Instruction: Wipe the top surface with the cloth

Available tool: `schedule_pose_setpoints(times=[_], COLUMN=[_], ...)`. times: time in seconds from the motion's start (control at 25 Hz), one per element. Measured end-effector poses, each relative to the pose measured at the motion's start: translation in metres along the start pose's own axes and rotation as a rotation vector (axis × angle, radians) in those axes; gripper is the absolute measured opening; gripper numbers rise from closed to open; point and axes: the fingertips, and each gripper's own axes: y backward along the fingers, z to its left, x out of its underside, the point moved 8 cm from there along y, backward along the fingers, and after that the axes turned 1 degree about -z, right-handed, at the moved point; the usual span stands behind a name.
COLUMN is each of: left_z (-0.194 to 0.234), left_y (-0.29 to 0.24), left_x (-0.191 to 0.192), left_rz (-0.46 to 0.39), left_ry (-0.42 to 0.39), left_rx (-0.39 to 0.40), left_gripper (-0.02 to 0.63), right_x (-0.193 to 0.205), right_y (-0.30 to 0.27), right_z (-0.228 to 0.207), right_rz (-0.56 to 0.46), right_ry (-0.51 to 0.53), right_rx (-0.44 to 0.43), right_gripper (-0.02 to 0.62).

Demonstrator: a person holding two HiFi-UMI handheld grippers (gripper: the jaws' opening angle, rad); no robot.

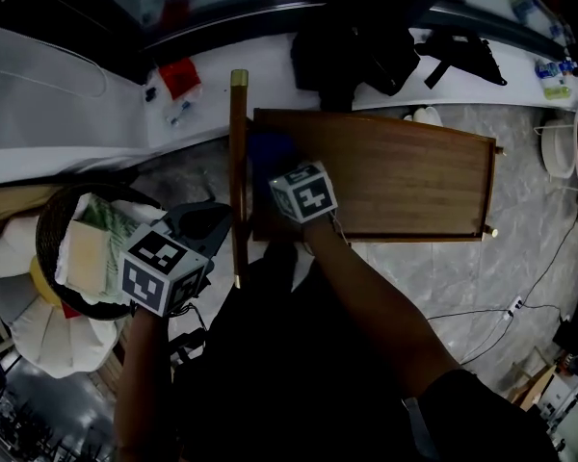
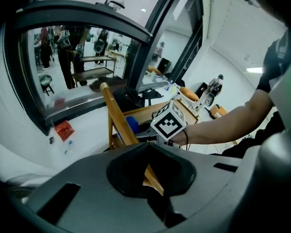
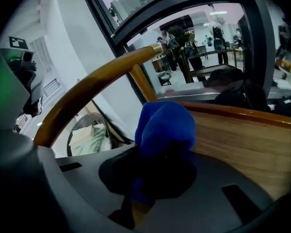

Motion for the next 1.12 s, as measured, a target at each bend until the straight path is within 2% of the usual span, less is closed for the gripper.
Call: schedule_pose_setpoints(times=[0.12,0.32,0.6,0.8,1.12], left_z=[-0.008,-0.024,-0.058,-0.096,-0.149], left_y=[-0.009,-0.024,-0.066,-0.103,-0.155], left_x=[-0.01,-0.033,-0.059,-0.082,-0.119], left_rz=[0.004,0.001,-0.003,0.025,0.038], left_ry=[-0.012,-0.037,0.005,-0.064,-0.126], left_rx=[0.001,-0.014,-0.025,0.005,0.053], left_gripper=[0.009,0.008,0.008,0.008,0.008], right_x=[0.004,0.014,0.036,0.055,0.079], right_y=[0.007,0.028,0.079,0.122,0.181], right_z=[-0.008,-0.034,-0.09,-0.135,-0.198], right_rz=[0.017,0.019,0.015,0.006,-0.019], right_ry=[0.044,0.026,-0.008,-0.035,-0.077], right_rx=[0.016,0.04,0.092,0.137,0.197], right_gripper=[0.061,0.061,0.061,0.061,0.061])
